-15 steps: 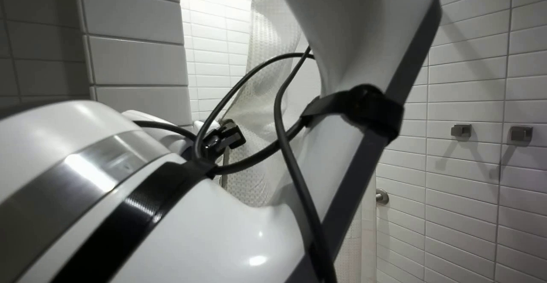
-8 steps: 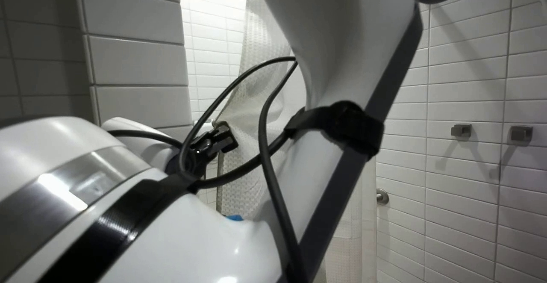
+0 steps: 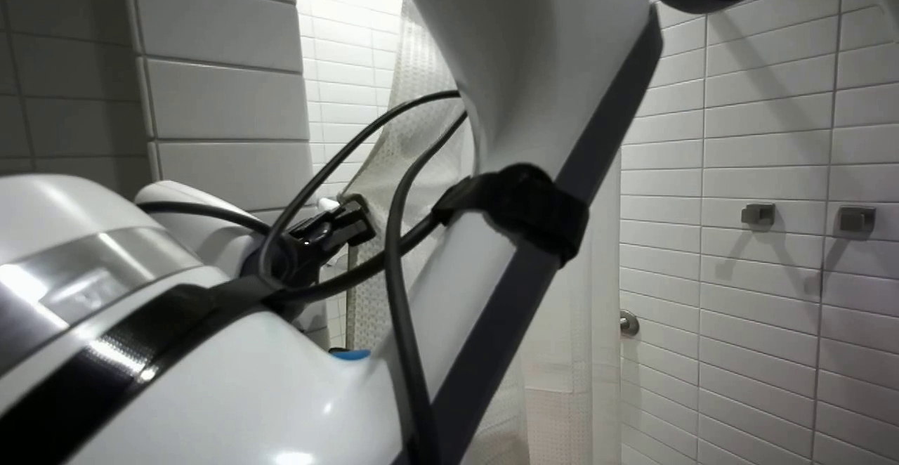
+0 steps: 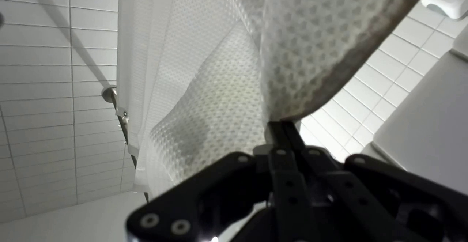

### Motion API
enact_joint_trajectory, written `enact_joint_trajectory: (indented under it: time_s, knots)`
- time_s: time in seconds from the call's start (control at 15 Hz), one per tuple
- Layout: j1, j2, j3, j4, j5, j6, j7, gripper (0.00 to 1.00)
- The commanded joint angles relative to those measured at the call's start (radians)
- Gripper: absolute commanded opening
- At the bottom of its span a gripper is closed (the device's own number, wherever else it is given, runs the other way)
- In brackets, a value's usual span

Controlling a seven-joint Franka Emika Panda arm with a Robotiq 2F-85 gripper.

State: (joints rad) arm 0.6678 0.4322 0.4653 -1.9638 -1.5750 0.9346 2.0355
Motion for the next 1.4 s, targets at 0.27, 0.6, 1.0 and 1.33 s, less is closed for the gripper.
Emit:
enact_joint_trajectory:
  time_s: [0.27, 0.6, 1.0, 1.33]
  knots:
    - [0.034, 0.035, -0.033, 0.042, -0.044, -0.039, -0.012, 0.01]
    - [0.047, 0.042, -0.038, 0.04, -0.049, -0.049, -0.014, 0.01]
    - [0.056, 0.05, -0.046, 0.04, -0.075, -0.051, -0.023, 0.01]
    - [0.051, 0.048, -0.05, 0.045, -0.084, -0.047, -0.029, 0.01]
